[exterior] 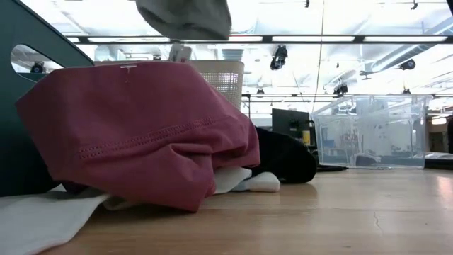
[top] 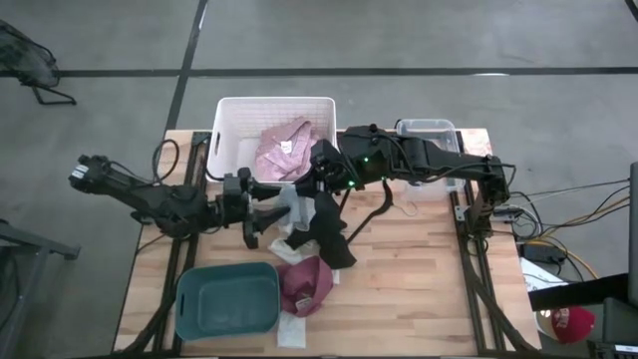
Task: Pick & Place Cloths
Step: Put the gray boxer into the blue bin
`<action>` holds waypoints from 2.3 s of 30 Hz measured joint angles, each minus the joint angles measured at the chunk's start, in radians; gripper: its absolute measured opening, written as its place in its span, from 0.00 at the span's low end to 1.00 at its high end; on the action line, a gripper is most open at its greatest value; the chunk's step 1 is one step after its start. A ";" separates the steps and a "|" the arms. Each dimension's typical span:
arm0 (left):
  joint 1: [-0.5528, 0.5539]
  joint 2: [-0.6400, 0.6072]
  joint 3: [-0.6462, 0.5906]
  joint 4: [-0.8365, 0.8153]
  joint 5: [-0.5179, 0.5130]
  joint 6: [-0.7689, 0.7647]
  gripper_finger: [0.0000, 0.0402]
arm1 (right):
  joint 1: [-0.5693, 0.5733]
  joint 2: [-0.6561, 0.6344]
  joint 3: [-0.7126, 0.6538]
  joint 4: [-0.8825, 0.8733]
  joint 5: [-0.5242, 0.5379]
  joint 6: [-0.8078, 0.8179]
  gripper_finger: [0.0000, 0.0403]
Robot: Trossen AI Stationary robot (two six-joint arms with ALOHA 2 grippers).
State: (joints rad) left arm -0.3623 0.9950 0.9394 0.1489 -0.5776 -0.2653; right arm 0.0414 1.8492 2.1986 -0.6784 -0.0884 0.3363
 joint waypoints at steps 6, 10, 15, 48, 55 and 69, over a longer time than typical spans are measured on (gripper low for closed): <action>0.002 0.004 0.000 0.026 0.012 -0.006 0.56 | 0.000 0.000 0.000 0.005 0.000 -0.005 0.03; 0.002 0.003 0.000 0.024 0.014 -0.005 0.41 | 0.000 0.001 0.000 0.005 0.001 -0.008 0.03; 0.003 0.003 0.000 0.024 0.014 -0.001 0.15 | 0.000 0.001 0.000 0.005 0.002 -0.027 0.03; -0.067 -0.107 -0.002 -0.548 0.945 -1.118 0.04 | 0.033 0.003 -0.160 -0.358 0.021 -0.116 0.39; -0.124 -0.011 -0.005 -0.693 1.011 -1.172 0.04 | 0.066 0.003 -0.326 -0.220 0.020 -0.154 0.41; -0.159 0.236 -0.013 -0.750 0.988 -1.148 0.19 | 0.164 0.003 -0.557 -0.004 -0.024 -0.230 0.34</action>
State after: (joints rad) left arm -0.5211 1.2315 0.9268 -0.6014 0.4103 -1.4128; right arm 0.2058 1.8523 1.6419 -0.6828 -0.1120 0.1059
